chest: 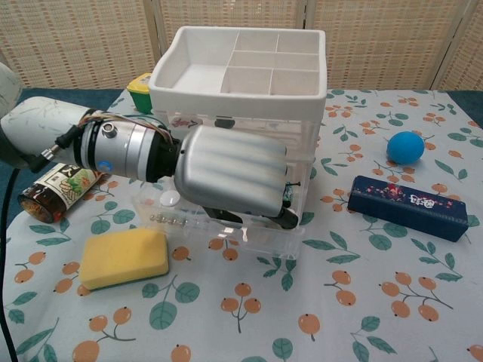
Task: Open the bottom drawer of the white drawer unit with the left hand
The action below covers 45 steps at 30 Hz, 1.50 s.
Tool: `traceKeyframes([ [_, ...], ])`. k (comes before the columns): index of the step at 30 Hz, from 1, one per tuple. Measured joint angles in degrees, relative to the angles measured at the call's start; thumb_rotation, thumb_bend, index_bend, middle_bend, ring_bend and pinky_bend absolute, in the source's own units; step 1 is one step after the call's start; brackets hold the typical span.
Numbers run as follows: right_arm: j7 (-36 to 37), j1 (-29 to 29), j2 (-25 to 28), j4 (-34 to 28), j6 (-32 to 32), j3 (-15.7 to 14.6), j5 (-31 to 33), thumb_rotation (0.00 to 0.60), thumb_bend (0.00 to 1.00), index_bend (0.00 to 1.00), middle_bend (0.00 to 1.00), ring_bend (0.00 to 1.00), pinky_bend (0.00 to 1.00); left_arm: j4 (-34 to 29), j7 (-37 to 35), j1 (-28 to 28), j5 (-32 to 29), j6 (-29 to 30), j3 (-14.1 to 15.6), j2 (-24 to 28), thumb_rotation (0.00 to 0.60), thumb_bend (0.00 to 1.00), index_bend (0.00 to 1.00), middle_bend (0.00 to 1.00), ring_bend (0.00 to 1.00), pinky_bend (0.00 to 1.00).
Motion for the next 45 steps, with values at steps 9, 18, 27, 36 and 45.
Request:
traceKeyframes([
  [9, -0.05, 0.05, 0.01, -0.05, -0.05, 0.09, 0.09, 0.6, 0.27, 0.0, 0.08, 0.05, 0.12, -0.38, -0.85, -0.48, -0.39, -0.37, 0.16, -0.31, 0.6, 0.21, 0.52, 0.94, 0.98, 1.0],
  [18, 0.2, -0.26, -0.12, 0.15, 0.38, 0.04, 0.04, 0.6, 0.27, 0.0, 0.08, 0.05, 0.12, 0.68, -1.48, -0.34, -0.88, -0.01, 0.25, -0.9, 0.6, 0.21, 0.59, 0.94, 0.98, 1.0],
  [27, 0.17, -0.24, -0.14, 0.15, 0.44, 0.11, -0.05, 0.6, 0.27, 0.0, 0.08, 0.05, 0.12, 0.56, -2.02, -0.2, -1.69, 0.24, 0.0, -0.9, 0.6, 0.21, 0.6, 0.94, 0.98, 1.0],
  [36, 0.07, -0.21, -0.03, -0.04, 0.59, 0.15, -0.37, 0.6, 0.27, 0.0, 0.08, 0.05, 0.12, -0.32, -2.18, 1.0, -3.74, 1.57, -1.21, 0.37, 0.6, 0.21, 0.6, 0.94, 0.98, 1.0],
  [45, 0.28, -0.06, 0.06, -0.04, 0.84, 0.14, -1.1, 0.6, 0.27, 0.0, 0.08, 0.05, 0.12, -3.37, -1.64, 4.68, -6.81, 4.5, -2.53, 3.45, 0.6, 0.21, 0.6, 0.94, 0.98, 1.0],
])
